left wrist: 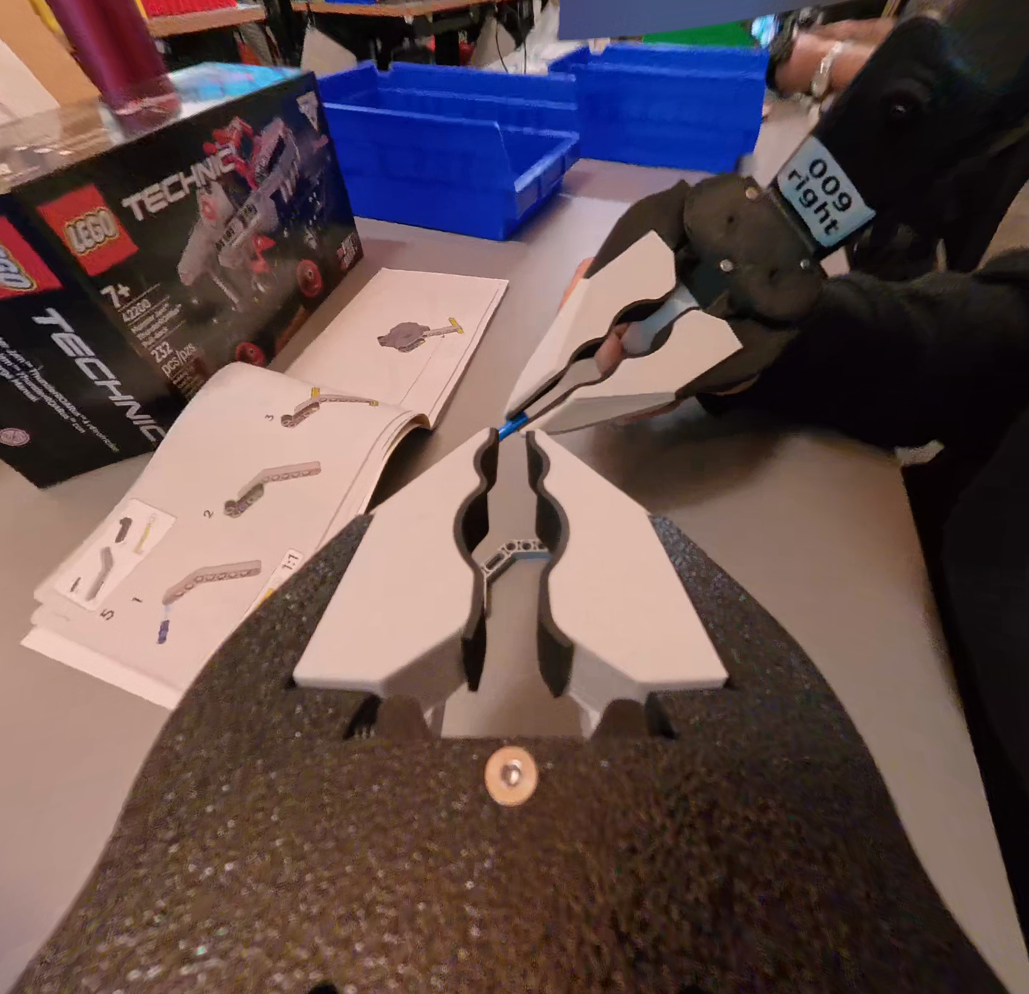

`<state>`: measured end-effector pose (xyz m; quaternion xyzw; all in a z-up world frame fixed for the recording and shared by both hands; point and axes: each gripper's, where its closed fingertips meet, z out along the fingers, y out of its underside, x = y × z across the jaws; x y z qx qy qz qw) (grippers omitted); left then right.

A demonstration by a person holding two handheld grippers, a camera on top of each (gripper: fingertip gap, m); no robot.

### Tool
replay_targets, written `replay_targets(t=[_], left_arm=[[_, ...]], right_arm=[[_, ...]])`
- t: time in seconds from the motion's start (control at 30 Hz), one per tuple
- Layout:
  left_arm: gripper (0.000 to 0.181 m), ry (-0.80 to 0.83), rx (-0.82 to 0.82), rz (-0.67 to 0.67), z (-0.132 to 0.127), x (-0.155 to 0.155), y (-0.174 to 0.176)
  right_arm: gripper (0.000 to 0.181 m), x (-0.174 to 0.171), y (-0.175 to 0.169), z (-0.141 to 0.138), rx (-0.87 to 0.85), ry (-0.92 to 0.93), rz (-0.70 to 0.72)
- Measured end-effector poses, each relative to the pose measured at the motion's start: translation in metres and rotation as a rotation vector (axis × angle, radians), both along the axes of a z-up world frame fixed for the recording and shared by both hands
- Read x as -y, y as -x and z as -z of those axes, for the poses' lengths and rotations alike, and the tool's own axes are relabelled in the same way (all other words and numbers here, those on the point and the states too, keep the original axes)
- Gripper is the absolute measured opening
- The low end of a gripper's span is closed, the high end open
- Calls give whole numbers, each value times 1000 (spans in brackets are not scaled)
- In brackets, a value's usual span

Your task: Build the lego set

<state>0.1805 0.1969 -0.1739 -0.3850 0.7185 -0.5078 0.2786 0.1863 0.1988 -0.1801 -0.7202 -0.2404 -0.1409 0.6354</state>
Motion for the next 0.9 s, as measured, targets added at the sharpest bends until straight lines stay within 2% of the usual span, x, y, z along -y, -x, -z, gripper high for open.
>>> replay_targets(t=[0.17,0.3,0.4,0.5,0.57,0.9], left_arm=[[15,-185,-67,-45,15,-6,1],[17,-193,-20,31,11,-1,9],[16,-149,43,101,1,9,15],[11,-134,78,187,-4,22,24],[2,-143,92,200,-6,24,26],[2,-128,131,218,-13,27,29]], right_arm=[[1,-1,14,-3,6,-19,-44],[2,5,19,-17,-133,-79,-129],[2,12,35,-23,-256,-83,-274],[2,17,44,-28,-299,-99,-346],[2,19,45,-30,-312,-106,-361],[2,21,47,-35,-361,-130,-397]])
